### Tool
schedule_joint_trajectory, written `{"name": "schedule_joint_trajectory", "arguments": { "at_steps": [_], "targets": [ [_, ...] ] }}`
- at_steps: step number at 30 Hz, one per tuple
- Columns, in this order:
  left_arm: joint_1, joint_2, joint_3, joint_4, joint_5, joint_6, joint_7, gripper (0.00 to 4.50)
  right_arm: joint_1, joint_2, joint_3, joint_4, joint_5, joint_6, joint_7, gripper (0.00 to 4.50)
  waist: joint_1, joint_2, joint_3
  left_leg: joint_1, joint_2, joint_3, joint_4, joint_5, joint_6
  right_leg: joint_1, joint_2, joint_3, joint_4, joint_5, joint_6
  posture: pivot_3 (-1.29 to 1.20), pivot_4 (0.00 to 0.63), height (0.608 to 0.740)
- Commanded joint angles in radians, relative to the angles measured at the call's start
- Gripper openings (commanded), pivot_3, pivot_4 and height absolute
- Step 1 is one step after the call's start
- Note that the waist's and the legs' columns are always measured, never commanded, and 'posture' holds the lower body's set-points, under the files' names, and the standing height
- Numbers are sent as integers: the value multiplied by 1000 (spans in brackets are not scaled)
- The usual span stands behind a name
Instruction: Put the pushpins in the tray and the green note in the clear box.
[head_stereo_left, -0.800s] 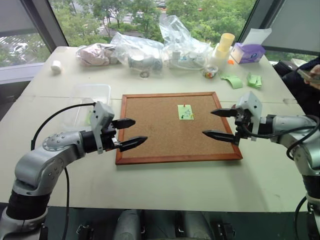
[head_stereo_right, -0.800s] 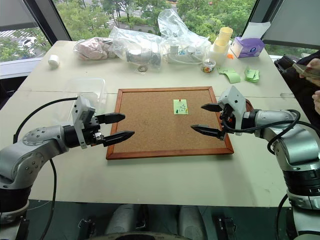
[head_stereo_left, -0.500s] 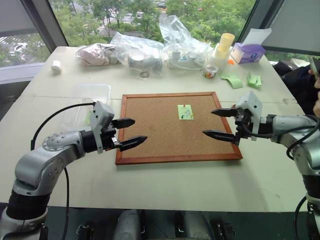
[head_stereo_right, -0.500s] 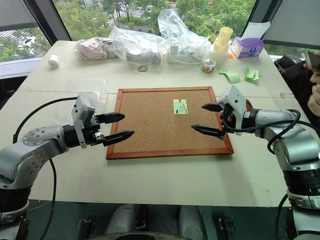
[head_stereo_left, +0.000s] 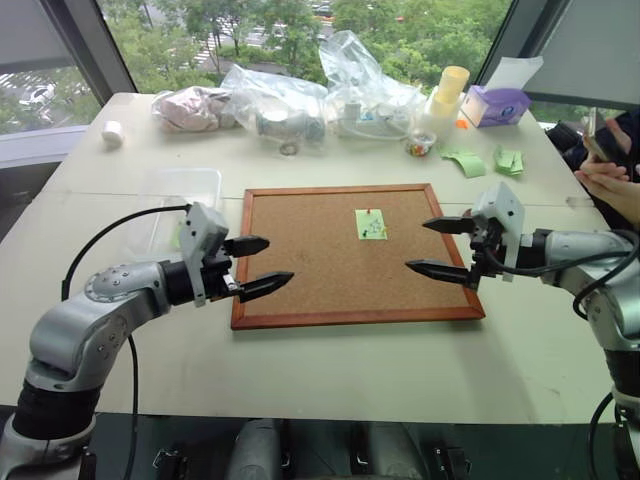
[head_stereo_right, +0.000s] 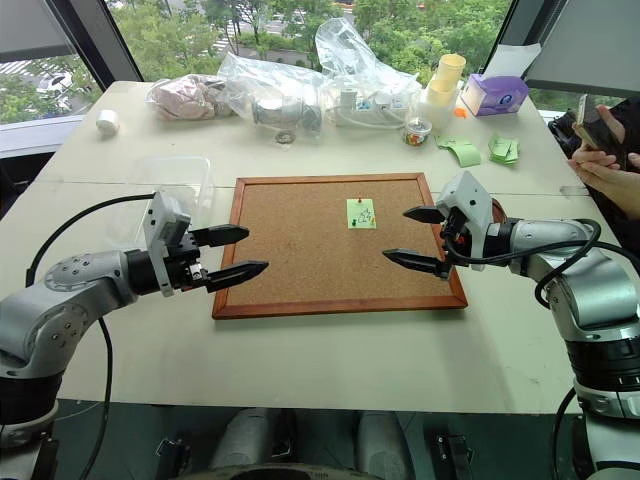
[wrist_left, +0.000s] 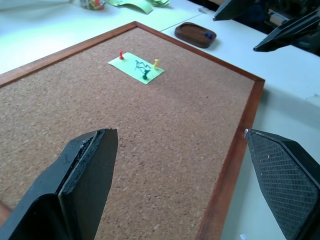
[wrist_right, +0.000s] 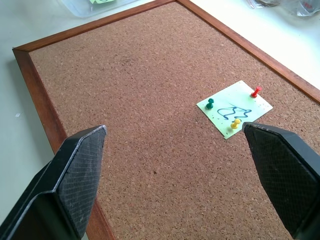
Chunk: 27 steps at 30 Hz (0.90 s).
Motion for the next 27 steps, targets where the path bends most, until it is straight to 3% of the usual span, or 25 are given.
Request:
{"name": "schedule_joint_trajectory", "arguments": {
  "at_steps": [1,6,8,10,16,24,27],
  "targets": [
    [-12,7,24,-13,9,-22,7,4462,-9,-7,-18,-13,5,-7,2,4500,0,0,0,0,0,0,0,0,0,0,0,0,0,0,0,0,150,740],
    [-42,-18,16,14,36,-49,18,4462,-10,-2,-14,-12,2,-10,-1,4500,1,0,0,0,0,0,0,0,0,0,0,0,0,0,0,0,150,740],
    [-63,-27,-2,36,77,-84,25,3949,-9,0,-13,-14,2,-10,-3,4500,2,0,0,0,0,0,0,0,0,0,0,0,0,0,0,0,150,740],
    [-80,-31,-23,54,107,-110,18,3141,-8,2,-11,-17,3,-9,-5,4500,1,0,0,0,0,0,0,0,0,0,0,0,0,0,0,0,150,740],
    [-162,-62,-165,156,232,-196,-32,16,-17,21,4,-8,-6,-14,-17,4500,2,0,0,0,-1,1,0,0,0,0,0,0,0,0,0,0,150,740],
    [-263,-239,-308,427,386,-343,-35,16,-60,90,61,26,-59,-11,-87,4500,1,0,0,0,-1,3,0,0,0,0,0,-1,0,0,0,0,150,740],
    [-267,-251,-362,511,479,-416,-43,16,-95,121,99,68,-108,-25,-120,4500,-2,0,0,0,-1,3,0,0,0,-1,1,0,0,0,0,0,150,740]
  ]
}}
